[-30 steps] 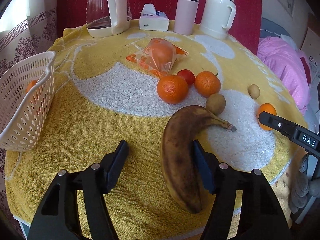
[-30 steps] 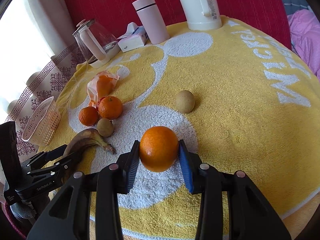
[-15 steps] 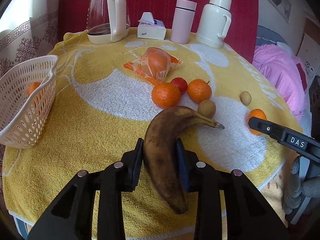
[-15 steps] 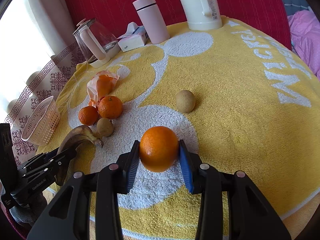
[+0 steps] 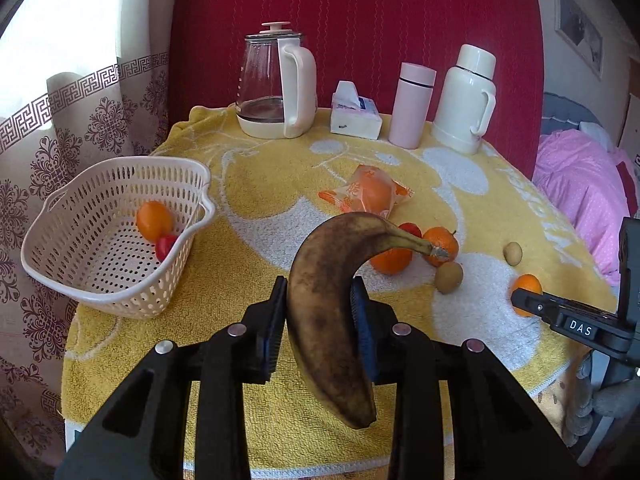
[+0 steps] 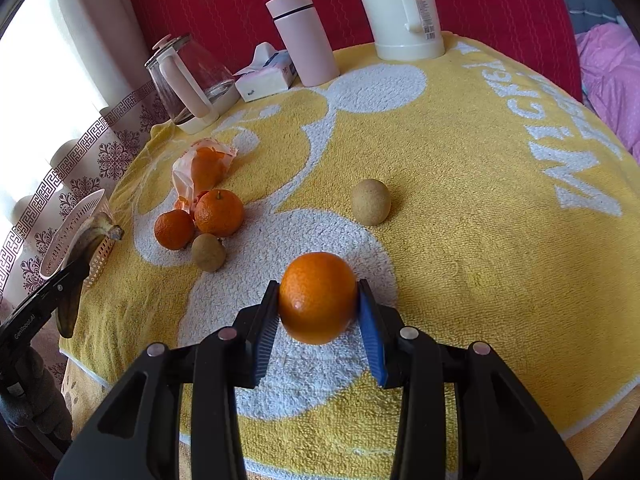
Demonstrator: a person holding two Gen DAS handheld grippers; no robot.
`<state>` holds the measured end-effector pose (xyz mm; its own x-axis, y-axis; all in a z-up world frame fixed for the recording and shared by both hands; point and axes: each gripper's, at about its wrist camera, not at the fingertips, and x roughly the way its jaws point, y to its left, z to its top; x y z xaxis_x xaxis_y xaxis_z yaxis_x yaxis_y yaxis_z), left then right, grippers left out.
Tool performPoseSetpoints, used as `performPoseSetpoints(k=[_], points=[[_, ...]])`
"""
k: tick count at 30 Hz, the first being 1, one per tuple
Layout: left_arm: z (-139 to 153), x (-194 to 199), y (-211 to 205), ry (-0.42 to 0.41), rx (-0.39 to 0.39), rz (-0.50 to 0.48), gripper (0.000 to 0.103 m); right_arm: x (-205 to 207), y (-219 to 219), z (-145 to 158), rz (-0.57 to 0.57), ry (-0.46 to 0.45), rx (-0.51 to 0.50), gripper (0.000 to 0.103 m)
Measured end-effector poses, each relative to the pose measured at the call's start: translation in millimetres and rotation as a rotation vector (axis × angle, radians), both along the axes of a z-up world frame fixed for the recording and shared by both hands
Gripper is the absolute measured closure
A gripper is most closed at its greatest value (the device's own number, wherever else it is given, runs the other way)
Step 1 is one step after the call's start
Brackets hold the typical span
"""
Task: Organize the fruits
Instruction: 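Carry the banana into the white basket and open the left tool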
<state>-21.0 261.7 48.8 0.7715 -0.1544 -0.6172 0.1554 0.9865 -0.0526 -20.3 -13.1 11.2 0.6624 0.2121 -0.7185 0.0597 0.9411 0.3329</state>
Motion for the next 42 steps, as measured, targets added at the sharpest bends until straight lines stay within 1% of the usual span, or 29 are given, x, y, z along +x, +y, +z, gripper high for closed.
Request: performPoseSetpoints(k=[12,19,24,29,30,32,33,36,42], points=[[29.0,2.7,66.4,-0.097,-0.008,0.214,0.070,-0.2,2.3,0.3,-0.001,0.002,-0.013,0.065],[27.8,13.9,106.9,-0.102,-0.009,0.345,0.070,-0.3,2.7,0.5,-0.001,0.002,-0.015,0.065],[25.1,20.2,125.3,-0.099,-0.017,0.394,0.070,-0.1,2.9,0.3,-0.001,0.002,-0.018,0.065],[23.0,21.6,128.7,-0.100,-0.018,0.408,0.069,-0.1,3.0,0.1,-0.001,0.002,-0.018,0.065],[23.8,20.4,129.0,-0.111,-0.019,0.413,0.068,-0.1,3.1,0.1,-0.001,0.002,-0.018,0.065],[27.5,16.9,129.4,-0.141,-0.013,0.428,0.056,-0.1,3.1,0.1,-0.001,0.002,-0.018,0.065],[29.9,14.9,129.4,-0.158,-0.009,0.433,0.054,-0.2,3.1,0.1,-0.001,0.002,-0.018,0.065],[35.1,11.2,130.0,-0.187,0.014,0.449,0.053,-0.2,3.2,0.1,-0.001,0.002,-0.019,0.064],[36.9,7.1,134.9,-0.186,0.009,0.466,0.046,-0.1,3.7,0.1,0.002,0.000,-0.022,0.065]])
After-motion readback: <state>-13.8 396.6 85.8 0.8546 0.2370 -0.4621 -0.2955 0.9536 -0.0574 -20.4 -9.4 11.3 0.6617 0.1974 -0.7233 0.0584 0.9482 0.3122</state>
